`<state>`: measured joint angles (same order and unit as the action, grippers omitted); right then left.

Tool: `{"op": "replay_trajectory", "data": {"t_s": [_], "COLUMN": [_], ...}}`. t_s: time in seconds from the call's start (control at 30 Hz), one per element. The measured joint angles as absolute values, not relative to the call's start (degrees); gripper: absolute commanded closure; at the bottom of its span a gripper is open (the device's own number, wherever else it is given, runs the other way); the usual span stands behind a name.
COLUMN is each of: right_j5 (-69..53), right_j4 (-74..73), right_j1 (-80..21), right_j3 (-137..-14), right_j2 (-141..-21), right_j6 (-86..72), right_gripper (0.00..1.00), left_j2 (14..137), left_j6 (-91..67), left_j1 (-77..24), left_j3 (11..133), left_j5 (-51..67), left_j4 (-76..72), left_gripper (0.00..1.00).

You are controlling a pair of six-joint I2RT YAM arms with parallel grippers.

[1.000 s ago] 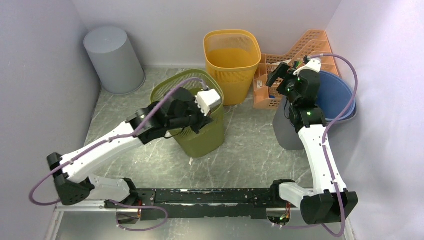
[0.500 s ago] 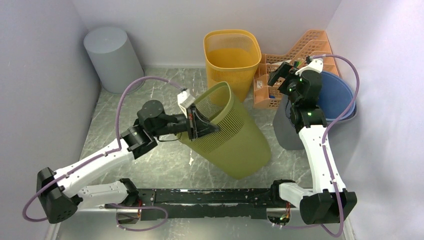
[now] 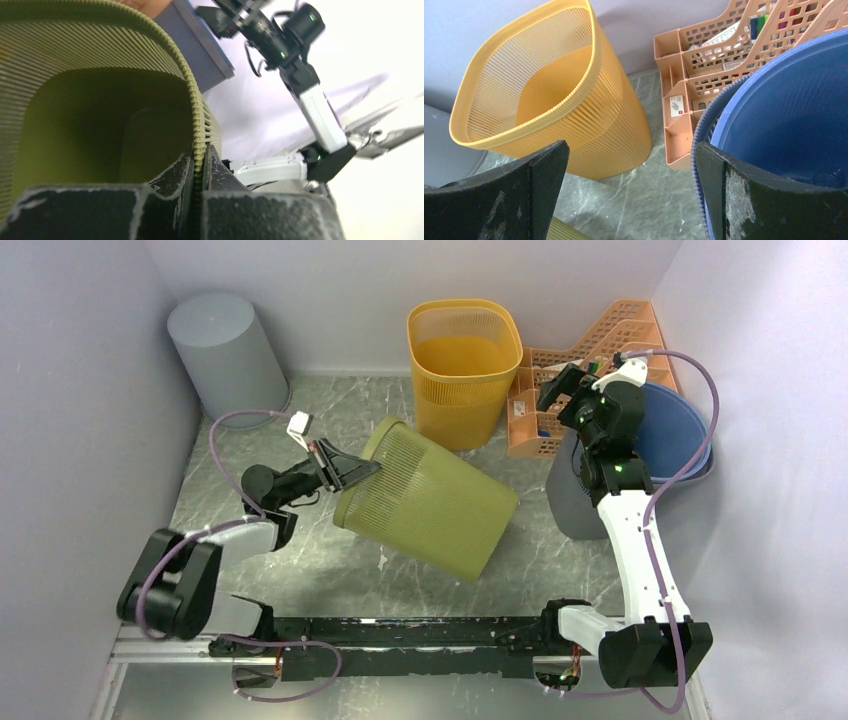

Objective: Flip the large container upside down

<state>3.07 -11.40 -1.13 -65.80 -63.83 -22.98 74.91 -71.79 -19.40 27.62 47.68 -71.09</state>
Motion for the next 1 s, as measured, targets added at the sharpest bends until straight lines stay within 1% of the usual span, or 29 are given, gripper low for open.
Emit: {"op": "replay_trajectory", "data": {"t_s": [0.07,0.13,0.23,0.4,0.57,0.73,0.9,1.0], "right_j5": [2.98,2.9,2.76,2.5,1.91,1.45,0.91,0.71], "right_j4": [-10.94,-10.48,-10.04,-8.32,-5.98,-3.92,-2.28,-1.41], "right_j1": [-1.08,-1.08,-1.04,-0.91,-0.73,-0.58,-0.32,-0.23], "right_j3": [-65.65,-65.45,-65.41,-64.53,-63.46,-63.13,-62.5,-62.06], "right_j2": [-63.9,-64.01,-64.25,-64.42,-64.66,-65.54,-65.8,-65.82], "right_j6": [-22.98,-22.96,-22.96,-22.96,-23.0,-23.16,-23.24,-23.22], "right_gripper": [0.0,0.0,0.0,0.0,0.0,0.0,0.0,0.02], "left_j2": [80.31,85.56,88.27,90.06,92.58,95.96,99.33,100.31], "left_j6": [-78.02,-82.63,-86.3,-88.62,-92.27,-94.54,-96.29,-96.99], "left_j1": [-16.25,-13.76,-12.14,-9.69,-0.03,8.6,10.31,11.44], "left_j3": [25.34,23.59,22.87,23.05,25.63,28.49,30.33,30.28], "left_j5": [48.49,48.8,49.71,52.88,57.17,57.69,58.63,59.94], "left_j4": [-78.39,-81.47,-84.38,-84.79,-84.97,-84.99,-85.06,-85.1], "left_gripper": [0.93,0.93,0.93,0.93,0.93,0.93,0.93,0.93]}}
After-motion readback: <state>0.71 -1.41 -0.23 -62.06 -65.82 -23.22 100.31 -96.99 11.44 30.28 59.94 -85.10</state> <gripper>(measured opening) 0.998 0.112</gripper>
